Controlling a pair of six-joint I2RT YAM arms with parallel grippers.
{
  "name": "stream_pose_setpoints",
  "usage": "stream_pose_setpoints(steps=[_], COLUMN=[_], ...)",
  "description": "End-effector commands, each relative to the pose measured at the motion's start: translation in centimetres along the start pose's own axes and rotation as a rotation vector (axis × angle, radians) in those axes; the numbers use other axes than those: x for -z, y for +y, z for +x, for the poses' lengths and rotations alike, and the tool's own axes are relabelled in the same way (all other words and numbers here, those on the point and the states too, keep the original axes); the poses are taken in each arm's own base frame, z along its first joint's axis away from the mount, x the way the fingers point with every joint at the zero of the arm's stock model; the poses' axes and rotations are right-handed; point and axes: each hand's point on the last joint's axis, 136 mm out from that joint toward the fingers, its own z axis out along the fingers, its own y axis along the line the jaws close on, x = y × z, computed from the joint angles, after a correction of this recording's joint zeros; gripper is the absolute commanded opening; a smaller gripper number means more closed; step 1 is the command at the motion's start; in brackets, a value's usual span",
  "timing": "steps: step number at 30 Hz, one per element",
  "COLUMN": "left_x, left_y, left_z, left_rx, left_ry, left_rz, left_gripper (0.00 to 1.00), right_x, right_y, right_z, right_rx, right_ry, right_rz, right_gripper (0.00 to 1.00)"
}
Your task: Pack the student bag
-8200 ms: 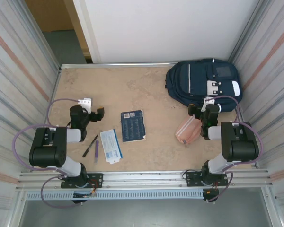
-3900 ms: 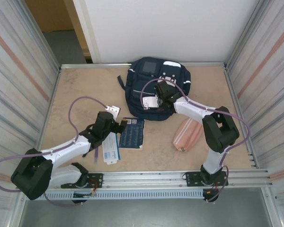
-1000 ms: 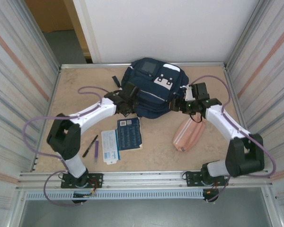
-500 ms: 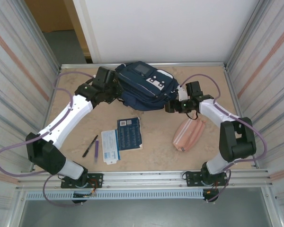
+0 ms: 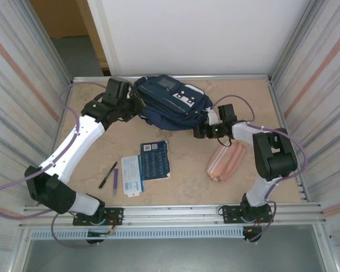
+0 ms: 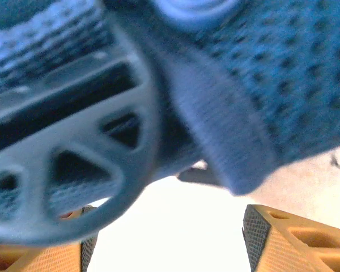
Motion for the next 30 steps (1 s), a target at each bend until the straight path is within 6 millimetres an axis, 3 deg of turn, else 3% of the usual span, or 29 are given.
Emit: stream_pose_setpoints(steps=[1,5,8,12,19,25,29,30], left_x=[4.9,5.0,4.9,5.0,4.8,3.6,3.7,3.8], left_y=[-4.7,-4.3,-3.6,-2.4,-1.5,-1.2,-1.1,-1.0], left_z=[-3.3,-3.1,-3.0,-3.2,-3.5,-3.2,-3.2,-3.2], left_rx=[-0.068,-0.061,-0.055,-0.019,-0.001,0.002,0.014,0.017], left_ry=[-0.127,-0.106,-0.100,-0.096,-0.080,-0.061,-0.047,-0.042], left_rz=[0.188,0.190,0.180,0.182,0.179,0.180,0.190,0.188], left_gripper=[0.00,0.00,0.00,0.00,0.00,0.00,0.00,0.00], right_x=[-0.7,-1.2,-1.2,-1.1,0.4,2.6,2.7,2.7], right_y=[0.6,1.8,2.8,2.6,3.3,4.3,3.9,3.6], right_z=[-2.0,-2.6,-2.6,-2.6,-3.8,-3.1,-2.4,-2.4], right_rx=[0.066,0.093,0.124,0.165,0.218,0.260,0.251,0.231], right_ry=[-0.100,-0.111,-0.060,-0.063,-0.123,-0.180,-0.193,-0.202], right_rz=[-0.087,-0.167,-0.223,-0.193,-0.206,-0.174,-0.160,-0.165], right_gripper=[0.66,0.58,0.44,0.35,0.00,0.00,0.02,0.20])
